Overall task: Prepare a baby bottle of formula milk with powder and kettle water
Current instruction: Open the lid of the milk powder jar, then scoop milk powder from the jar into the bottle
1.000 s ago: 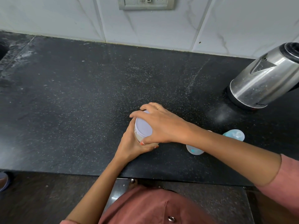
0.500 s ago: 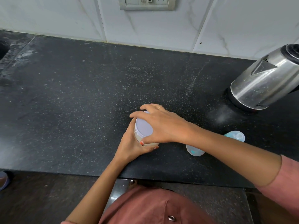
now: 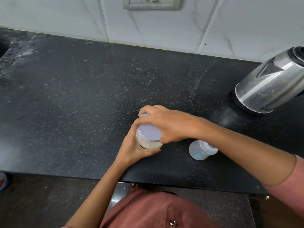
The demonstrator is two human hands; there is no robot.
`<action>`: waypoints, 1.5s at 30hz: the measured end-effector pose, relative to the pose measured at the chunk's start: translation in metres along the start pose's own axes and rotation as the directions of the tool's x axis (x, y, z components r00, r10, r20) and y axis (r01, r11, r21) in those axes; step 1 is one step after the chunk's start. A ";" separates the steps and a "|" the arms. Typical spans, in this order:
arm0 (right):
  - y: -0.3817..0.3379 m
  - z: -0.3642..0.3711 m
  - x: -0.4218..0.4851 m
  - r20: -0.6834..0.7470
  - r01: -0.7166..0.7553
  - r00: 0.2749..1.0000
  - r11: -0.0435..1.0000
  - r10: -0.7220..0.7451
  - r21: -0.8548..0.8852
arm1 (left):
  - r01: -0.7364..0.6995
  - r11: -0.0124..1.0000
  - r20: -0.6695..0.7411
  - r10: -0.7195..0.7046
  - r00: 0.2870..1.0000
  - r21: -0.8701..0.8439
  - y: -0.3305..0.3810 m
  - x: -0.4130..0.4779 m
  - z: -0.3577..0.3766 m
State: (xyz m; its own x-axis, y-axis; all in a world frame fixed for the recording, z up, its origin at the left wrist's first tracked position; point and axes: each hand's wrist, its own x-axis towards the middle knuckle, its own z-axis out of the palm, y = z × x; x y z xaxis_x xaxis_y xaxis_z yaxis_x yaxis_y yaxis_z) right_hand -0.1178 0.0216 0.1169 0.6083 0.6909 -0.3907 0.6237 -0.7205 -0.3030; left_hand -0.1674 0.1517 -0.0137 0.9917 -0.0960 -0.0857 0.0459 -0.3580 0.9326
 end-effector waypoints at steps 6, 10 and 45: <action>0.039 -0.036 0.013 -0.035 -0.066 0.997 0.979 0.074 0.194 | -0.069 0.997 0.002 0.070 0.998 -0.013 0.003 -0.001 -0.003; 0.066 -0.040 0.040 -0.083 -0.182 0.973 0.937 0.215 0.299 | -0.092 0.996 0.003 0.092 0.996 -0.021 0.004 -0.001 -0.003; 0.044 -0.012 0.012 -0.187 -0.270 0.881 0.786 0.435 0.556 | -0.113 0.990 0.014 0.114 0.993 -0.081 0.006 0.000 -0.002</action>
State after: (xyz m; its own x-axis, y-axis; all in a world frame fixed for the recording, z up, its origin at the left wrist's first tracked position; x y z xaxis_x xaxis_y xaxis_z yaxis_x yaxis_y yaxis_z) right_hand -0.0774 -0.0014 0.1091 0.8989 0.3064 -0.3132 0.0535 -0.7861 -0.6157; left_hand -0.1668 0.1515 -0.0074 0.9887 -0.1490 0.0167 -0.0567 -0.2688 0.9615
